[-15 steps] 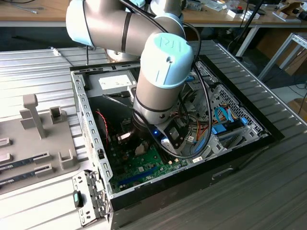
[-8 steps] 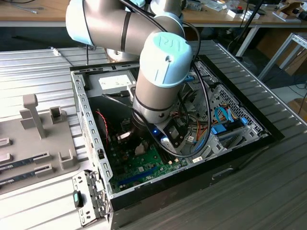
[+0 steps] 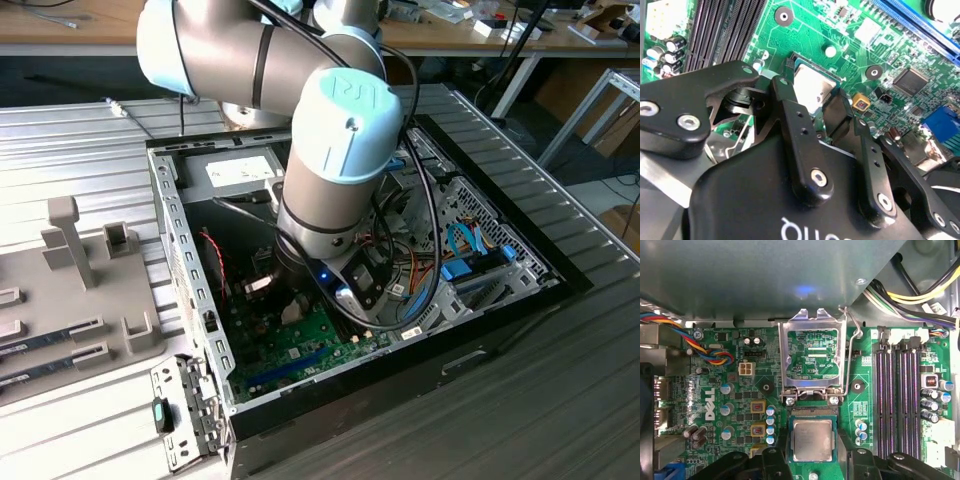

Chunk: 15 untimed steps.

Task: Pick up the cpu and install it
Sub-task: 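Place the cpu into insertion slot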

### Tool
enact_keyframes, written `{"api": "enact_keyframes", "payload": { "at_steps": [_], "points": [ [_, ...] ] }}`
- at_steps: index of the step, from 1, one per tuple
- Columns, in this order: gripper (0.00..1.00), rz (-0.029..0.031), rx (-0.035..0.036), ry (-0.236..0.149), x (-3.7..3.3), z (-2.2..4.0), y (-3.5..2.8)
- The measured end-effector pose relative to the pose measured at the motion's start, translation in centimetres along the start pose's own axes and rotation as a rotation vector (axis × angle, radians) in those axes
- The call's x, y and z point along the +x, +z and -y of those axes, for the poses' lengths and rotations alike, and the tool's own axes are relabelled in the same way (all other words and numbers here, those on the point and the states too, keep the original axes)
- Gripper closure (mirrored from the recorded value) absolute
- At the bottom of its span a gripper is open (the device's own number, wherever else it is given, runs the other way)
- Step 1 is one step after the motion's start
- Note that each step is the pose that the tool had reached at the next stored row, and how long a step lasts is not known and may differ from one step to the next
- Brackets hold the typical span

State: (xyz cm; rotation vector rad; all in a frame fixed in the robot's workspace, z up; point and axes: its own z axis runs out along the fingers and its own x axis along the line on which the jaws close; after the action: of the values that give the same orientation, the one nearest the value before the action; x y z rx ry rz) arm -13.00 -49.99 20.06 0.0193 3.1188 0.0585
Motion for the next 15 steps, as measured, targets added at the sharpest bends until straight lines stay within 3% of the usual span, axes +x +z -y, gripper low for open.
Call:
{"api": "enact_keyframes", "payload": {
  "at_steps": [15],
  "points": [
    [0.53,0.0,-0.0007,0.0,-0.02,-0.14,-0.19]
  ]
}}
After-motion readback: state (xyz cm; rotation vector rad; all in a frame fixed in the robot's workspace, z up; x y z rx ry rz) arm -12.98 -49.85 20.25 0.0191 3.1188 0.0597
